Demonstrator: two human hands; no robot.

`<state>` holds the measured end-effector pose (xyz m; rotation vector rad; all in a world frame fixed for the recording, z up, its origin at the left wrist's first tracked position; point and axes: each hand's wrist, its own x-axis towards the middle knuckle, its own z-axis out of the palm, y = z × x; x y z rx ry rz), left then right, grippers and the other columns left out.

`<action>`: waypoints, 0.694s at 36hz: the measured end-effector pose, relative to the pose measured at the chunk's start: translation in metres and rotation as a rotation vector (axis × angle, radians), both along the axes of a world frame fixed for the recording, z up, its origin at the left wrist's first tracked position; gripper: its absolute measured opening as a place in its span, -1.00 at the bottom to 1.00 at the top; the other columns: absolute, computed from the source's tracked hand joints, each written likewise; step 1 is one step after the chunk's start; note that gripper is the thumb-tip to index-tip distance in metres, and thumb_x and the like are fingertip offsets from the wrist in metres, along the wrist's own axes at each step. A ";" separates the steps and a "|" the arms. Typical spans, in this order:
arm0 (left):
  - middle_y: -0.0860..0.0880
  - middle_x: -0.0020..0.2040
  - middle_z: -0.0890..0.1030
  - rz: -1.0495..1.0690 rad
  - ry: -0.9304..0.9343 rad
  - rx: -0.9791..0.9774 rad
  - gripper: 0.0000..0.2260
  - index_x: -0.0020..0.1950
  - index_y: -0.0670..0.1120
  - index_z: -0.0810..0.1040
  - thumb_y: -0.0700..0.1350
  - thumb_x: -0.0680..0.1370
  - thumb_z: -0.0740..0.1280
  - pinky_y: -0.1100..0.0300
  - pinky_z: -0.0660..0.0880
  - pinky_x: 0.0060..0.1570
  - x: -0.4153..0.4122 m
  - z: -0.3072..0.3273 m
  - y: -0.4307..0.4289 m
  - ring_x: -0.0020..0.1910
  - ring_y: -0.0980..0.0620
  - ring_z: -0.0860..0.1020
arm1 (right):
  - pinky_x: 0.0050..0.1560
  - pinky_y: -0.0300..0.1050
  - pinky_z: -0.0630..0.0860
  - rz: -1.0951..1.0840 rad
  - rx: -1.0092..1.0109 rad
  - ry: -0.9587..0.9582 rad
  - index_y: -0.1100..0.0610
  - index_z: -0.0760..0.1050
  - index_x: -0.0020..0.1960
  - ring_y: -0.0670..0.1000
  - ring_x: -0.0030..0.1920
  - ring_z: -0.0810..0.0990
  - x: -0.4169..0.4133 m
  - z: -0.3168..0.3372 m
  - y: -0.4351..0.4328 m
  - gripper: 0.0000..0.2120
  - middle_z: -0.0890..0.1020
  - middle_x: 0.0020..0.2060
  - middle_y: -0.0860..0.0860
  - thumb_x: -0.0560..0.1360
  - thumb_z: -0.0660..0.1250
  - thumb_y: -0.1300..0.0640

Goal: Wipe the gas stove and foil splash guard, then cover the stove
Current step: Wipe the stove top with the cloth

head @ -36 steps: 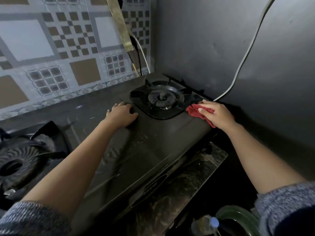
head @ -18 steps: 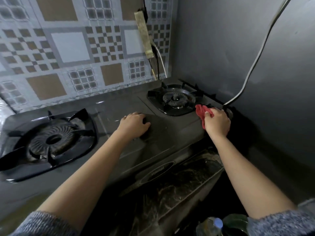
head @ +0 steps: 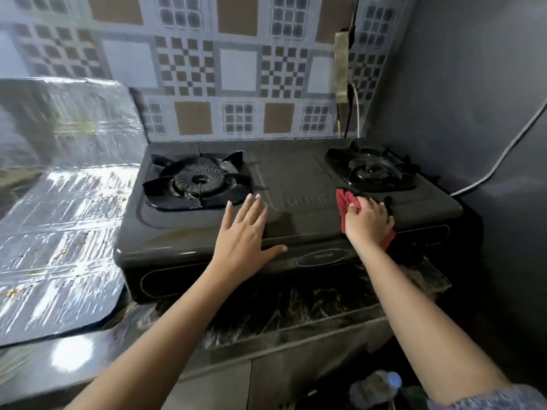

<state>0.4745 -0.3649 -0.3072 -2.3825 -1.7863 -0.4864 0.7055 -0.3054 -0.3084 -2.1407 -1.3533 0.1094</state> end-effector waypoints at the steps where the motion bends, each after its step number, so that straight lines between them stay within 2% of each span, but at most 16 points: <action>1: -0.05 0.56 -0.03 0.041 -0.016 0.019 -0.19 0.53 -0.10 0.04 0.37 0.45 0.13 -0.03 -0.30 0.44 -0.006 -0.002 -0.006 0.54 0.02 -0.15 | 0.47 0.14 -0.05 0.017 -0.008 0.000 0.07 0.38 0.35 0.11 0.48 0.14 -0.007 0.000 -0.003 -0.63 0.35 0.42 0.05 0.58 0.09 0.03; 8: -0.09 0.56 -0.11 0.326 -0.191 0.092 -0.07 0.53 -0.14 -0.08 0.40 0.40 0.18 -0.01 -0.24 0.46 -0.049 -0.020 -0.041 0.53 0.00 -0.20 | 0.45 0.10 -0.04 0.154 -0.013 -0.015 0.05 0.38 0.35 0.09 0.48 0.13 -0.064 -0.001 -0.023 -0.63 0.33 0.44 0.05 0.57 0.10 0.04; 15: -0.14 0.54 -0.25 0.599 -0.523 0.085 0.15 0.51 -0.19 -0.25 0.48 0.26 0.22 0.04 -0.31 0.45 -0.078 -0.035 -0.064 0.51 -0.03 -0.29 | 0.46 0.09 -0.04 0.265 -0.039 -0.051 0.01 0.35 0.38 0.08 0.49 0.13 -0.107 0.000 -0.033 -0.62 0.29 0.46 0.05 0.58 0.08 0.02; 19: -0.14 0.52 -0.33 0.642 -0.718 0.094 0.19 0.48 -0.20 -0.34 0.47 0.23 0.24 0.05 -0.33 0.44 -0.085 -0.046 -0.071 0.49 -0.02 -0.35 | 0.46 0.09 -0.04 0.342 -0.043 -0.089 0.00 0.34 0.38 0.08 0.49 0.13 -0.130 -0.001 -0.041 -0.62 0.28 0.46 0.04 0.59 0.07 0.02; 25: -0.10 0.53 -0.31 0.615 -0.958 0.150 0.16 0.50 -0.15 -0.32 0.35 0.27 0.36 0.08 -0.28 0.47 -0.092 -0.065 -0.071 0.50 0.04 -0.31 | 0.46 0.04 0.02 0.470 -0.021 -0.166 -0.01 0.33 0.39 0.06 0.48 0.18 -0.167 -0.005 -0.050 -0.61 0.32 0.44 0.03 0.58 0.06 0.00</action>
